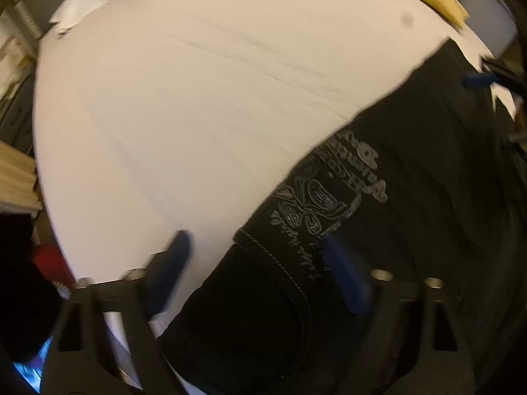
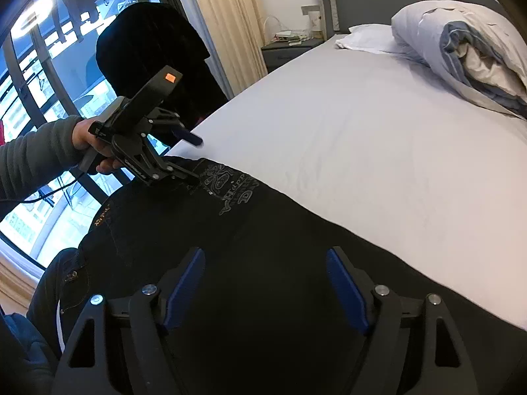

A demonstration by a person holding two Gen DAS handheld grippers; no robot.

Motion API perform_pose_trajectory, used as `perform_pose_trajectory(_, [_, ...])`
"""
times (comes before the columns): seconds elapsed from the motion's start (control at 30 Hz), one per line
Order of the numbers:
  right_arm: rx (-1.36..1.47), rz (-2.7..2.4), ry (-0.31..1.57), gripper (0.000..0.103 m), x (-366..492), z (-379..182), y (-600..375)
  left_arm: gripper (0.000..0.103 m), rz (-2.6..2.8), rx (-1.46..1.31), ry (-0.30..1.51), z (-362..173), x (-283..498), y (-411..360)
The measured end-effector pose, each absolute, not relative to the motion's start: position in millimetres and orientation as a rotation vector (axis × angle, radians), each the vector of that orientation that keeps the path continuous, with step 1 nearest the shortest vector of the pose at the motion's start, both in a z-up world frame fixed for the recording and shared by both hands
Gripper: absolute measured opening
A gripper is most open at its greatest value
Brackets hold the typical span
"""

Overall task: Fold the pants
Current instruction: 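Grasp the black jeans waistband near the printed logo with the left gripper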

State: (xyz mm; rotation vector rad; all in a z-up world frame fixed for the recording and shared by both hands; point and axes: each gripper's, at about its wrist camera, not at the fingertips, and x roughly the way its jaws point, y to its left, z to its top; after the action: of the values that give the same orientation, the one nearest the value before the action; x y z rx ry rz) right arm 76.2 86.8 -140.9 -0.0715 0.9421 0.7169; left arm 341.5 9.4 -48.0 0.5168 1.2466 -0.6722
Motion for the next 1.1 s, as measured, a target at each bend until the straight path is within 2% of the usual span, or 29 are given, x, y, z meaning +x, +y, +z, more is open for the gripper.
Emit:
perform_pose_trajectory(0.1, [-0.1,0.741,0.956,0.077,86,-145,91,0.058,-0.728,0.529,1.284,-56,344,8])
perform_pose_trajectory(0.17, [-0.123,0.754,0.959,0.076,92,-147,96,0.056,-0.743,0.508,1.305,-58,349,10])
perform_pose_trajectory(0.27, [-0.162,0.78,0.968,0.076,102,-149,104,0.048,-0.747,0.458,1.327,-58,360,16])
perform_pose_trajectory(0.33, [-0.192,0.807,0.98,0.076,109,-151,109,0.047,-0.751,0.44,1.337,-59,365,18])
perform_pose_trajectory(0.4, [-0.218,0.837,1.006,0.076,120,-153,116,0.039,-0.758,0.425,1.346,-60,371,20])
perform_pose_trajectory(0.53, [-0.288,0.865,1.073,0.061,143,-161,127,0.028,-0.753,0.435,1.331,-60,373,22])
perform_pose_trajectory(0.57, [-0.311,0.867,1.082,0.057,147,-161,131,0.021,-0.735,0.435,1.313,-57,371,23])
perform_pose_trajectory(0.7, [-0.403,0.875,1.122,0.05,161,-169,143,0.008,-0.739,0.484,1.208,-41,355,27])
perform_pose_trajectory(1.1, [-0.516,0.892,1.229,0.049,184,-186,159,0.007,-0.742,0.598,0.951,-9,271,35])
